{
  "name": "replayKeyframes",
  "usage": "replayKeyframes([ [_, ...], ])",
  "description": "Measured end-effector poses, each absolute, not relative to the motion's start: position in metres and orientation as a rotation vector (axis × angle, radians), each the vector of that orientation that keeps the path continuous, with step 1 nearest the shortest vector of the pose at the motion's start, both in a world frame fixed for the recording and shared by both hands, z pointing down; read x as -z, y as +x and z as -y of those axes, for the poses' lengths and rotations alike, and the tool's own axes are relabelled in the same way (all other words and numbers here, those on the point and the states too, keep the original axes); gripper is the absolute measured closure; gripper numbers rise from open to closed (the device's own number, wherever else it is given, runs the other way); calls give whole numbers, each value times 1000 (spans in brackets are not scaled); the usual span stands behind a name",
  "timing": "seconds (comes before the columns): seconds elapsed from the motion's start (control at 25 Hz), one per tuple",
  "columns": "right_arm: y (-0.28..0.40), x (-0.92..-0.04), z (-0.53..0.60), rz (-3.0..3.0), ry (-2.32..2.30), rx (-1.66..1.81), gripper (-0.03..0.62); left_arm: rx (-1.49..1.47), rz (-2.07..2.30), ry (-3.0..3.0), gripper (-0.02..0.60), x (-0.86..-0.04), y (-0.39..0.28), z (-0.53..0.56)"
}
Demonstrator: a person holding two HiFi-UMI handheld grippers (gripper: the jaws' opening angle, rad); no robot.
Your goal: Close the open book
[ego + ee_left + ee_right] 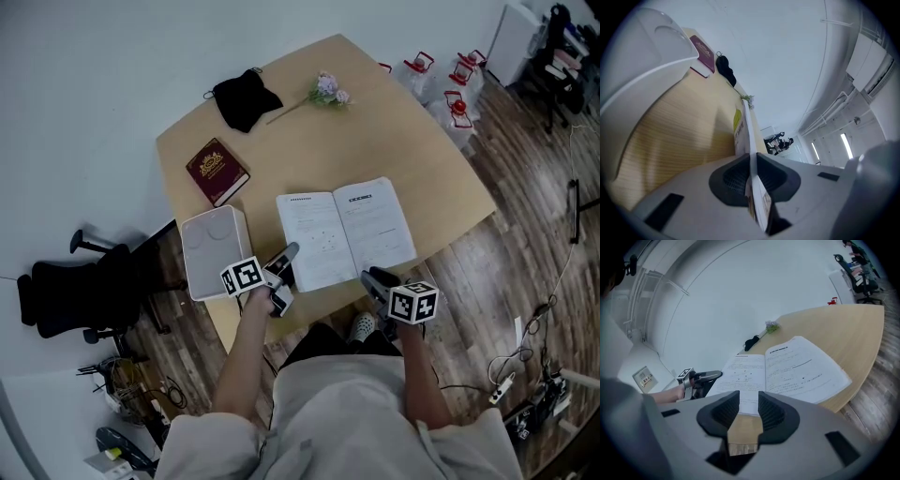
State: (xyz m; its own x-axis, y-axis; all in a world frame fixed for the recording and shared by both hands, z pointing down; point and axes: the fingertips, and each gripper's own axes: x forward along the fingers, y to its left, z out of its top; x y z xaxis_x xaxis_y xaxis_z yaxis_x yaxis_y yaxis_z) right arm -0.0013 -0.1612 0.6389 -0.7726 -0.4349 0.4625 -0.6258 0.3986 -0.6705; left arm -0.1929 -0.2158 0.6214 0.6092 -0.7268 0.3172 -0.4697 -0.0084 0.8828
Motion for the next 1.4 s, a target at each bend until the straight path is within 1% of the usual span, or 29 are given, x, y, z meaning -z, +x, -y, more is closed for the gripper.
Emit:
replayKeyframes([
  [0.2, -10, -627, 165, 2480, 933, -1125, 462, 249, 1033, 1659, 525, -610, -212, 214],
  [0.36, -14, -619, 166, 2502, 917, -1002, 461, 212, 1041, 1672, 525, -602, -213, 216],
  [0.64, -14, -603, 168, 2537, 949, -994, 461, 217, 1011, 1716, 526, -576, -185, 226],
  [1.12, 2, -603, 166, 2535, 1040, -985, 465, 260, 978, 1732, 525, -566, -161, 235],
  [1.4, 11, -597, 168, 2525, 1100, -936, 461, 263, 942, 1758, 525, -559, -134, 244],
])
